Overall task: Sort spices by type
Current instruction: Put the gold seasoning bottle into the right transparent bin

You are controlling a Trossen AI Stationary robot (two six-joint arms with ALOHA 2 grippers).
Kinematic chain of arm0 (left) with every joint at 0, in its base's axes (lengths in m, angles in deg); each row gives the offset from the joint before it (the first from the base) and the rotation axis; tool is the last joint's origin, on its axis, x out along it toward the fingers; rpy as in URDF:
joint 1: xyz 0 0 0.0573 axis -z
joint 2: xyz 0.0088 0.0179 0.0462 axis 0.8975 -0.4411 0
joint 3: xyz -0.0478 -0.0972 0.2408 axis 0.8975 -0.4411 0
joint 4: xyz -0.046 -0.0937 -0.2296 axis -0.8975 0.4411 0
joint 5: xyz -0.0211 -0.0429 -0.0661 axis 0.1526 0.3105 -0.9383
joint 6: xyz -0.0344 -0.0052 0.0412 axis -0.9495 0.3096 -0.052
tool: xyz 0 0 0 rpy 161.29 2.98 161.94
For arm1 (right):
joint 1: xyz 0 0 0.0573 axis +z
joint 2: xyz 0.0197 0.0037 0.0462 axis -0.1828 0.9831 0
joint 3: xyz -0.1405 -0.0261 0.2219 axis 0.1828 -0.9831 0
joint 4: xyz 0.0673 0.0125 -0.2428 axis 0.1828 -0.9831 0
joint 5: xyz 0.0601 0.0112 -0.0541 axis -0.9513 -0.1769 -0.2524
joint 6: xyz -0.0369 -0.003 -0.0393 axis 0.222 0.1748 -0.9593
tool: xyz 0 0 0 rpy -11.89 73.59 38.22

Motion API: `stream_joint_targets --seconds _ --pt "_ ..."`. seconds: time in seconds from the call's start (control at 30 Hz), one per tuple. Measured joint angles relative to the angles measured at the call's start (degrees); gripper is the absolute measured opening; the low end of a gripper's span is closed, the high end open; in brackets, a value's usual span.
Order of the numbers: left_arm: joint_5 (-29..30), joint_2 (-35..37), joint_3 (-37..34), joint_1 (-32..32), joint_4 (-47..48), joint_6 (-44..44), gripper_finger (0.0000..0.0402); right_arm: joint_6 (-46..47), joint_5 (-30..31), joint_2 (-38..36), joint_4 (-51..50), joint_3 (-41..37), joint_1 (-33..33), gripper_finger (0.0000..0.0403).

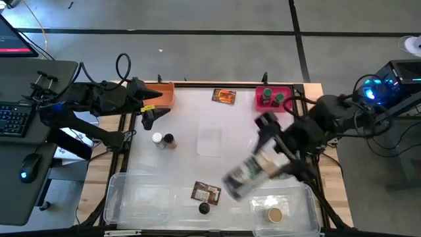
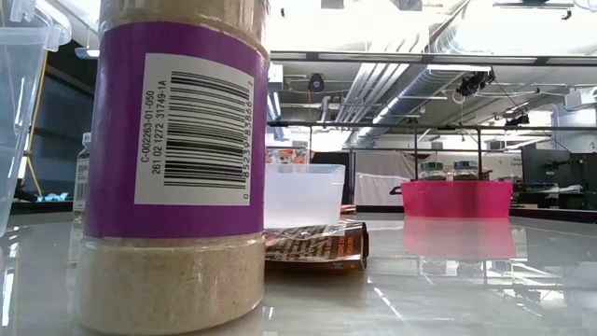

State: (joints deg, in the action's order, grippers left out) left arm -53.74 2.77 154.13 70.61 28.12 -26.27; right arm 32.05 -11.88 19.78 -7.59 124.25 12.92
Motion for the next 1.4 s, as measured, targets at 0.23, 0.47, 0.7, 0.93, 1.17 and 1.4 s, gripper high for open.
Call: stream_joint_targets --seconds 0.23,0.47,0.7,0.93,1.17,1.4 --pt "0.3 0.0 0.0 0.0 0.0 -0.2 0.0346 -2.2 -3.5 -0.1 -1.6 -0.1 7.3 0.0273" --pt "0.3 0.0 0.0 0.0 0.0 -0.4 0.0346 -4.4 9.5 -0.6 -3.0 -0.1 9.3 0.0273" --pt "0.3 0.0 0.0 0.0 0.0 -0.3 0.0346 20.3 23.0 -2.5 -24.3 0.0 3.6 0.0273" --pt "1.5 -0.2 0.0 -0.1 0.0 0.0 0.0346 53.2 9.3 -1.3 -59.5 -0.1 2.1 0.0273" --pt "1.5 -1.0 0.0 -0.1 0.0 0.0 0.0346 67.6 5.3 -0.2 -77.5 -0.9 9.5 0.0273" --pt "1.6 -1.5 0.0 -0.1 0.0 1.7 0.0346 85.6 11.2 -0.1 -76.6 -7.9 20.4 0.0273"
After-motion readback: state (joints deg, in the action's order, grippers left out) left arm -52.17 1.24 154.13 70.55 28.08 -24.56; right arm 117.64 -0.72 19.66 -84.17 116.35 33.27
